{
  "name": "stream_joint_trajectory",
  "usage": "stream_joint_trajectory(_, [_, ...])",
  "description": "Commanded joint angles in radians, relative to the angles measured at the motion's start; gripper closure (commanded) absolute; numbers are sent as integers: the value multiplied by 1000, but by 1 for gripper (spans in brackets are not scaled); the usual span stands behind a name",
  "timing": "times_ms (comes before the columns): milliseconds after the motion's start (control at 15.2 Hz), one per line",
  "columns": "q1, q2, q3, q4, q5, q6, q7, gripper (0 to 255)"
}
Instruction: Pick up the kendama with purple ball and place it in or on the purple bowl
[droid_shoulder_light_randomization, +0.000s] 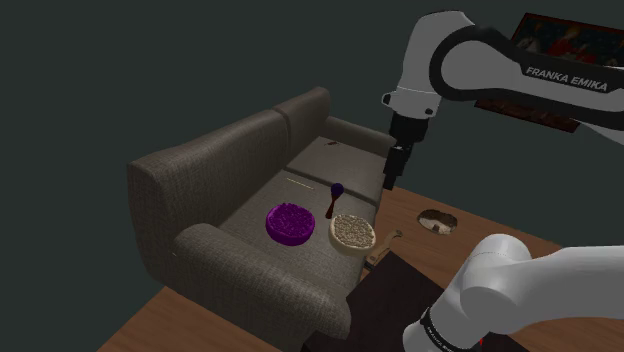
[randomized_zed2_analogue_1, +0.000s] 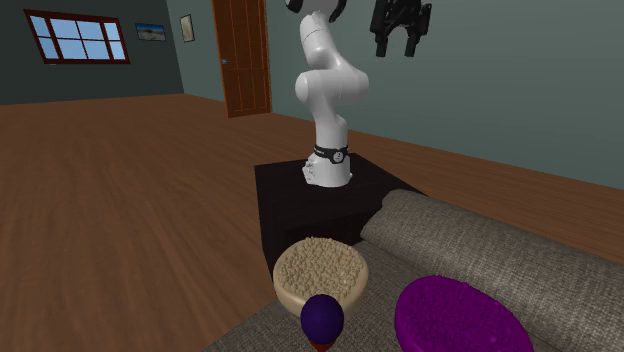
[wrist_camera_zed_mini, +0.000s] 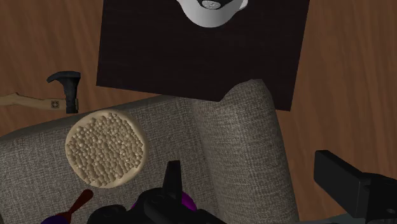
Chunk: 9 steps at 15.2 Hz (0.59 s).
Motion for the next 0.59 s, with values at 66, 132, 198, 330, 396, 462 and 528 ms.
stream_joint_trajectory(66, [-6,20,-14,-7,-10,27,-16,0])
stream_joint_trajectory(132, [-11,41,-29,-13,-20,53,-32,0])
stream_joint_trajectory(198, [-17,63,-43,-18,-29,80,-47,0])
stream_joint_trajectory(330, [-28,111,-70,-23,-46,133,-78,0])
stream_joint_trajectory(396, [-33,137,-84,-24,-53,160,-93,0])
stream_joint_trajectory(462, [-38,164,-98,-23,-60,186,-109,0])
stream_joint_trajectory(528, [-43,192,-111,-21,-66,212,-123,0])
